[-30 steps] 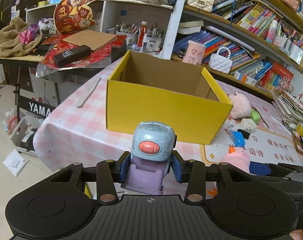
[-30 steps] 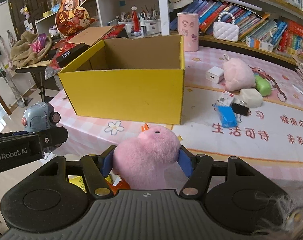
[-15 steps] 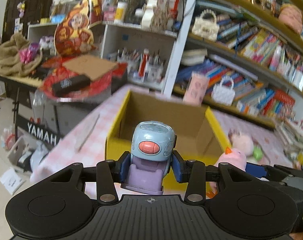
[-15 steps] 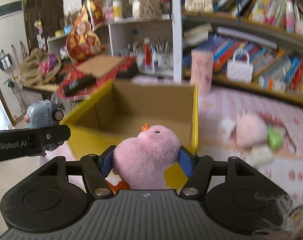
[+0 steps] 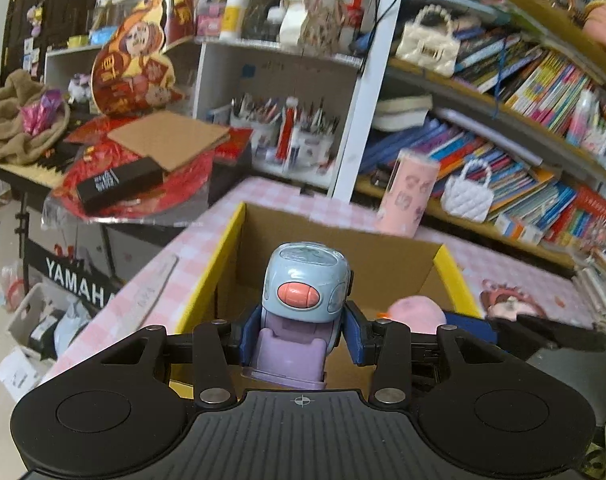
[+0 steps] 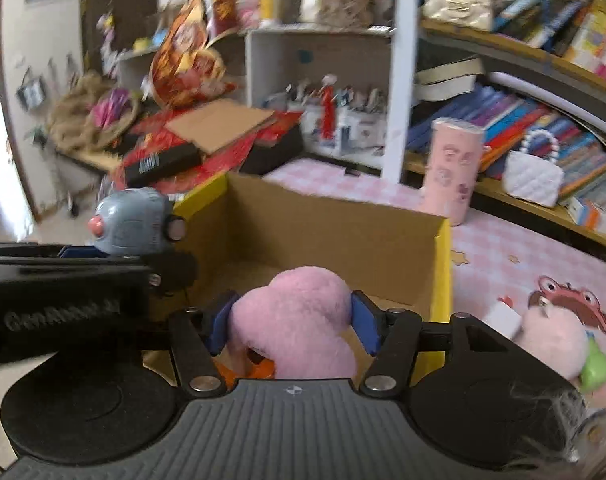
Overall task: Organize objects
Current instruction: 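Carry the pink pig and toy robot over the yellow box with both tools, then open both tools to drop the pig and robot into the box, then move both tools back toward the blue eraser and binder clip, then grasp the blue eraser with the left tool while the right tool grasps the black binder clip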
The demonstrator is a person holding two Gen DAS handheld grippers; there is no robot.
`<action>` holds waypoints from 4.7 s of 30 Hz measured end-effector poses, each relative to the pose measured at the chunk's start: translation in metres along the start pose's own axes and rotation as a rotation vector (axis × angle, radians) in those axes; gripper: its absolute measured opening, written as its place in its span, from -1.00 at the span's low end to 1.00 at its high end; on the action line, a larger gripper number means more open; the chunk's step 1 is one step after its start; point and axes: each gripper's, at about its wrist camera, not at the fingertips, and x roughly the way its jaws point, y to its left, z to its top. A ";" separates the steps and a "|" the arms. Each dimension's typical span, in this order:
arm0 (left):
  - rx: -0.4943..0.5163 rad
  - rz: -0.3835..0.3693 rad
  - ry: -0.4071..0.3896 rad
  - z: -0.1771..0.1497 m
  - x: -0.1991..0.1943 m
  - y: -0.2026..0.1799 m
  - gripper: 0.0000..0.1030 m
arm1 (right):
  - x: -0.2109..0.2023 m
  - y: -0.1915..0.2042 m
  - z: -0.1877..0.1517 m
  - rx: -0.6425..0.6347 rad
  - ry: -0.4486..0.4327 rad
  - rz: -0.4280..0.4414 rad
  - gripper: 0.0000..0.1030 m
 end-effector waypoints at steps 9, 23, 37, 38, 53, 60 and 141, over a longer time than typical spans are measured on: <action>0.003 0.052 0.070 -0.004 0.031 -0.001 -0.20 | 0.043 -0.023 -0.006 -0.052 0.117 0.092 -0.17; 0.033 0.063 0.014 0.001 0.026 -0.013 0.32 | 0.033 -0.030 0.001 -0.086 0.043 0.095 0.34; 0.001 0.063 -0.126 -0.003 -0.052 -0.006 0.66 | -0.057 -0.015 -0.014 -0.021 -0.099 -0.083 0.44; -0.003 0.064 -0.123 -0.007 -0.056 -0.003 0.66 | -0.063 -0.013 -0.019 -0.009 -0.092 -0.095 0.44; -0.018 0.087 0.031 -0.084 -0.109 0.016 0.85 | -0.125 0.030 -0.109 0.048 0.071 -0.167 0.45; 0.022 0.055 0.109 -0.114 -0.123 0.011 0.86 | -0.147 0.033 -0.141 0.114 0.115 -0.240 0.45; 0.146 -0.015 0.299 -0.113 0.078 -0.225 -0.49 | -0.120 -0.242 -0.159 0.270 0.216 -0.282 0.45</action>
